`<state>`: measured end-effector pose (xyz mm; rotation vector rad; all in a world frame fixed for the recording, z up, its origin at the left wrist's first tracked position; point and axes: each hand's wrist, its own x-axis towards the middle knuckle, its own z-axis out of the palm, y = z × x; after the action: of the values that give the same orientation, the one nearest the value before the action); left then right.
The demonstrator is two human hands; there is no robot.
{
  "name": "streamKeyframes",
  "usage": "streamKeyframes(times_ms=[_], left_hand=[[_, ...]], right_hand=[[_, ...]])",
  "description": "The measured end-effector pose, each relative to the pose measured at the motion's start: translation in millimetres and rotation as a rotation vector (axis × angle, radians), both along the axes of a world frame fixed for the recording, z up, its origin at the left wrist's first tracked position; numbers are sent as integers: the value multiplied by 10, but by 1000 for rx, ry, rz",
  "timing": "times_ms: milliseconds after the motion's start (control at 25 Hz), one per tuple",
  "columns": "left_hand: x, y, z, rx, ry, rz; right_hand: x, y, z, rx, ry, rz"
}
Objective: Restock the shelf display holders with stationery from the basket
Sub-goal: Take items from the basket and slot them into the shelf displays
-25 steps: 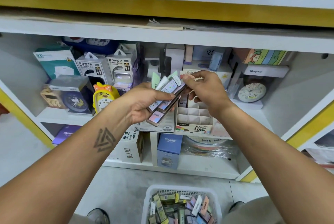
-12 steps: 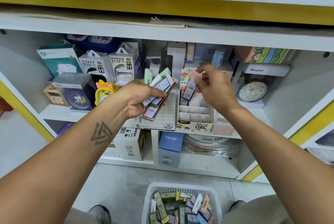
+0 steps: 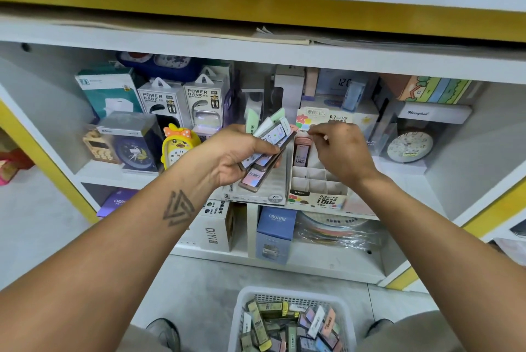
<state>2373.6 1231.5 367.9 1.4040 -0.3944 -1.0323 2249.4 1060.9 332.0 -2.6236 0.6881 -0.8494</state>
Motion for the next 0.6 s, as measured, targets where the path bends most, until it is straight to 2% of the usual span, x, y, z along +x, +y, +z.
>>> streamKeyframes(times_ms=[120,160,280,400,520,600], left_hand=[[-36,-16,7,2,1,-27],[-49,-16,11,3,1,-36],[-72,-22,26,5,14,-35],[-26,-27,32,7,14,22],[33,-4,26,0,5,72],[49,6,25,5,-3,95]], right_hand=[[52,124,131,731,-200,82],[54,155,162,875,-217,126],[27,188,230,1029,-262,159],[-9,93,293,1005,-387,31],[-94,-36,329,775,-461,-93],[-142,-50,304,525,-342,-63]])
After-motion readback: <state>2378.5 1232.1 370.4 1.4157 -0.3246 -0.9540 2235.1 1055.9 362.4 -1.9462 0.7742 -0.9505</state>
